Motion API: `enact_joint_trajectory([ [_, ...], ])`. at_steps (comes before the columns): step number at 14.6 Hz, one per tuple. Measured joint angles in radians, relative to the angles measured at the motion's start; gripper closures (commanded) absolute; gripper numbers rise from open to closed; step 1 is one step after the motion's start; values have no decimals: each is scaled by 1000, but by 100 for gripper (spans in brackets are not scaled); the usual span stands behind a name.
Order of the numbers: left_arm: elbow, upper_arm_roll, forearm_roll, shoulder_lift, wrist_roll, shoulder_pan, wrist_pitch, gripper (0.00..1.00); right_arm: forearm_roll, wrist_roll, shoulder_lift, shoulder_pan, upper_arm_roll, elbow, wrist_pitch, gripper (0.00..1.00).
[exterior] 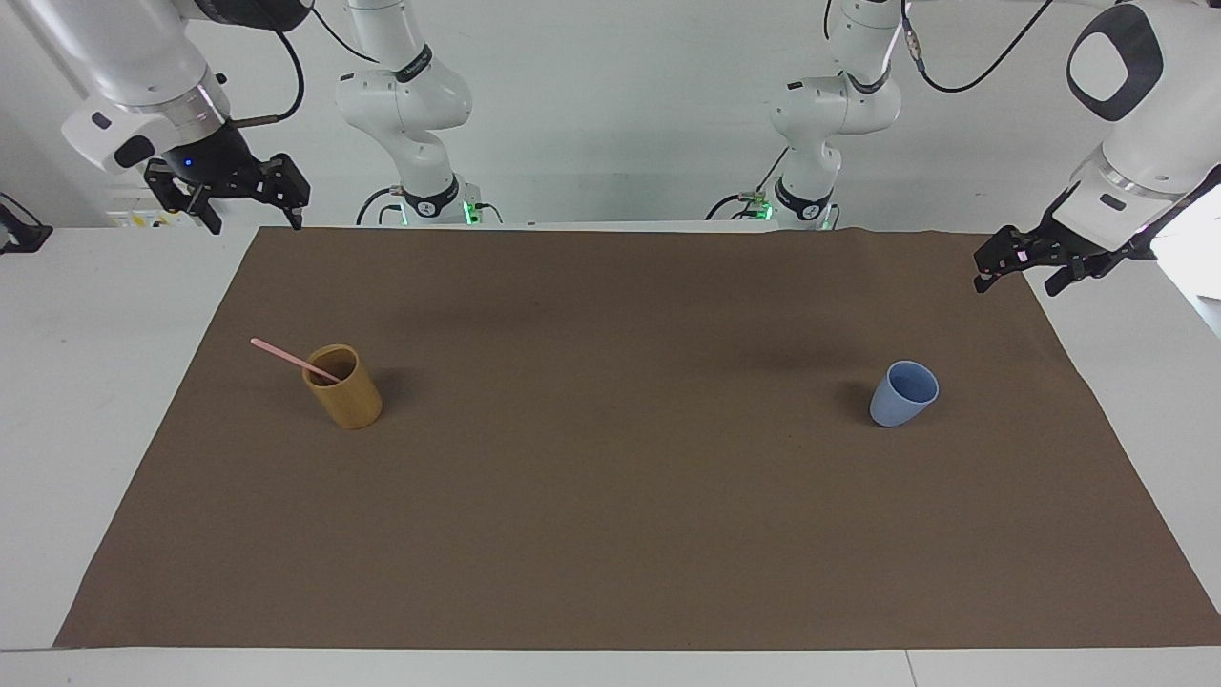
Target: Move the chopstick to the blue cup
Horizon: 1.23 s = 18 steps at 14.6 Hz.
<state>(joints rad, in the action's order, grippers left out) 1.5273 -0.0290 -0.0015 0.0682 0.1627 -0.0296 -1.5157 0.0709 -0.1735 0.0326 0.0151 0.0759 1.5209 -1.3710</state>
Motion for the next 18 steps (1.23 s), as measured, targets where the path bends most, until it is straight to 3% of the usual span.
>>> enact_joint_trajectory([
  [10,23,-1,2,-25,0,22,-3,1,0,0,0,3,0,0,0,0],
  [14,188,7,2,-66,-76,19,-198,2,0,0,0,3,0,0,0,0],
  [18,364,4,2,-36,-121,26,-424,2,0,0,0,5,-1,0,0,0],
])
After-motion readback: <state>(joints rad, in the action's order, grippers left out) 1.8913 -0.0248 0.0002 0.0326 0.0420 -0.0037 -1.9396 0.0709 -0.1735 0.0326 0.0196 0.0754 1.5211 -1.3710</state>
